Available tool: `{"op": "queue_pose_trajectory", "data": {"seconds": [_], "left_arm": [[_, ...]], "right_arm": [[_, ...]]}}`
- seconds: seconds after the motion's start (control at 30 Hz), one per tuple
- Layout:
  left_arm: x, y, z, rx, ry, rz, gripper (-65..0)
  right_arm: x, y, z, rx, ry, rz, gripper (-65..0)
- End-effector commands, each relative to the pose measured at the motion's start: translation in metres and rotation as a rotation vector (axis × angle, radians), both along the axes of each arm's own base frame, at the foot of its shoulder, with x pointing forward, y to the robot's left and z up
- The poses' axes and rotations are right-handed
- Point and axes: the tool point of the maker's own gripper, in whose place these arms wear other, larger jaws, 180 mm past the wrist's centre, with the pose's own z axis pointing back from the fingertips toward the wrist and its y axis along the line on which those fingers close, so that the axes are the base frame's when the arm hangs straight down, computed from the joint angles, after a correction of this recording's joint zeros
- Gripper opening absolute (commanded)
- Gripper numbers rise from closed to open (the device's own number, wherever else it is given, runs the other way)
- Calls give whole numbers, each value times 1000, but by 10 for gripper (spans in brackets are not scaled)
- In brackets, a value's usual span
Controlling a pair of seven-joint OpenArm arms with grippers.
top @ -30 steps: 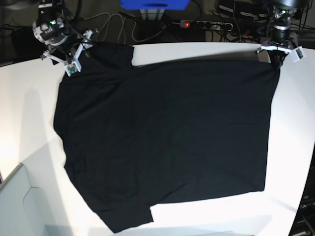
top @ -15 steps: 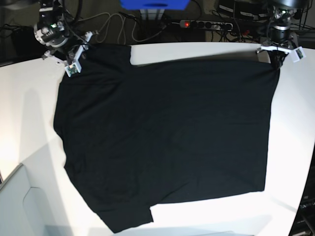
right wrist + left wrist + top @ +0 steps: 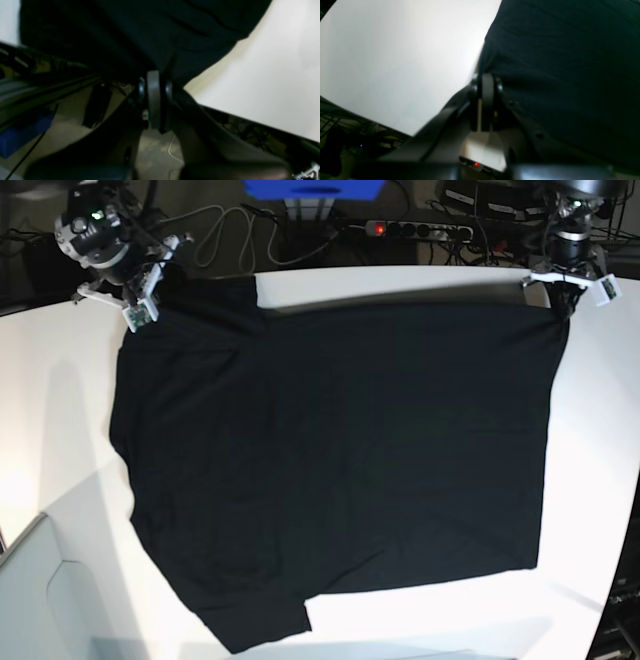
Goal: Fold the T-shirt properly
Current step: 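Lift the shoulder edge with both grippers, pulling it taut, then carry the held shoulder edge with both grippers toward the hem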
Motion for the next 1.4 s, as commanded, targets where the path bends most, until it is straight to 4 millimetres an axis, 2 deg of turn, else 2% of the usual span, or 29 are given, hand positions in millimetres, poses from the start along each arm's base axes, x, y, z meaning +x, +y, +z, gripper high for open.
{"op": "queue_pose_trajectory", "data": {"seconds": [0.0,0.2,0.5,0.77,1.0,1.1,1.23,1.37], "left_arm": [[3,4,12,30,-30,-9,-650],[-4,4,9,29,-10,-9,-650],[-17,-1,9,27,19,-18,-650],[-20,-1,8,27,26,-18,-650],[-14,-1,13,34,11,-27,-650],[-2,-1,17,37,-23,-26,-650],[4,1,19,39,-38,-24,-650],[22,3,28,51,-81,-34,-650]], "right_arm": [[2,0,10,-3,-32,23,-646],[-12,-12,9,-24,-8,-4,-646],[-26,-7,8,5,-12,4,-646],[-24,-6,9,9,-20,1,-646],[9,6,24,63,-159,-5,-646],[27,6,31,64,-207,-4,-646],[50,5,43,63,-275,-2,-646],[74,5,56,59,-343,3,-646]]}}
